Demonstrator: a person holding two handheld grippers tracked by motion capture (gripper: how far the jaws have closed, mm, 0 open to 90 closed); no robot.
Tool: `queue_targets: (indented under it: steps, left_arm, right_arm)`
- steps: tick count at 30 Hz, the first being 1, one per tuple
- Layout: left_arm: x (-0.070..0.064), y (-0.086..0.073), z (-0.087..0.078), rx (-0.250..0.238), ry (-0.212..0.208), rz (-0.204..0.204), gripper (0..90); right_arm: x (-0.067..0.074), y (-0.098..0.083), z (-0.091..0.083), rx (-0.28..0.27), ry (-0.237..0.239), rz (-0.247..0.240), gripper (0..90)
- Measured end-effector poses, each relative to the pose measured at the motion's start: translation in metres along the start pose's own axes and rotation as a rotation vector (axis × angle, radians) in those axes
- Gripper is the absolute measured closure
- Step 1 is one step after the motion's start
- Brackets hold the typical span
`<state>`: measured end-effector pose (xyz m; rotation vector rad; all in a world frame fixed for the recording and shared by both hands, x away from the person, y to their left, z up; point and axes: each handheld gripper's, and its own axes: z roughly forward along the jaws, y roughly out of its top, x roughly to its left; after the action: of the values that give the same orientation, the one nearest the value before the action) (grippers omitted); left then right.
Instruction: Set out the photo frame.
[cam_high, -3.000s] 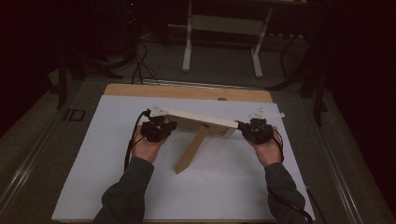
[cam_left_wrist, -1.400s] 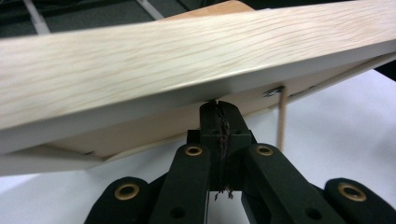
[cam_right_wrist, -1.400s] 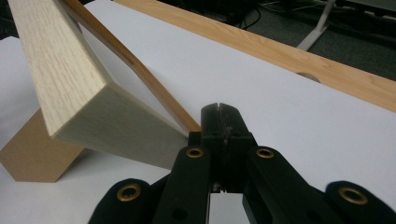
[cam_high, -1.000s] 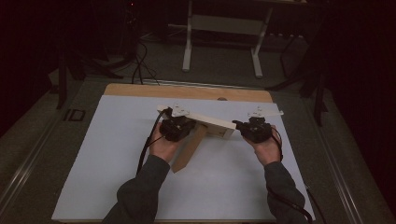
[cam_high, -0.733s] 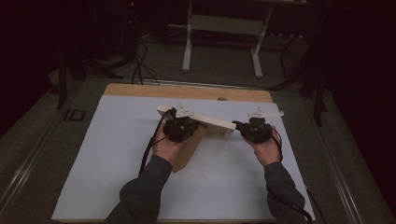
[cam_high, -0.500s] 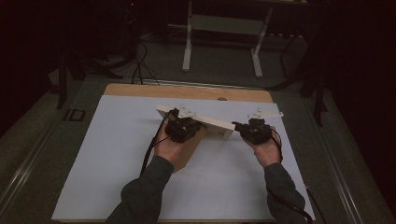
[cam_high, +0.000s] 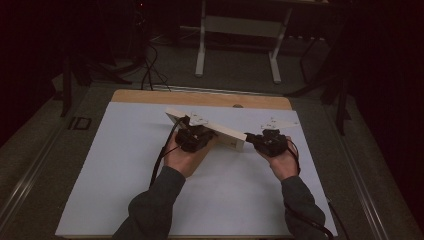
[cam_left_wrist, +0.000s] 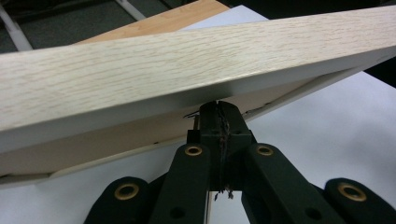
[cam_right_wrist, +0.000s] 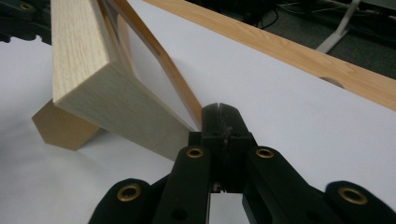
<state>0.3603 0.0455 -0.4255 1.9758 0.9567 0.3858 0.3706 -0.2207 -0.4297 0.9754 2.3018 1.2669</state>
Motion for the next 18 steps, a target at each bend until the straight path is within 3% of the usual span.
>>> queue_targets:
  steps: [14, 18]
  left_arm:
    - [0.0008, -0.0018, 0.0016, 0.007, 0.000, -0.007, 90.0]
    - [0.0006, -0.0018, 0.0024, 0.010, 0.000, -0.007, 90.0]
  right_arm:
    - [0.0057, 0.0010, 0.0043, 0.019, 0.030, -0.042, 90.0]
    - [0.0048, 0.0049, 0.0059, 0.009, 0.039, -0.035, 90.0]
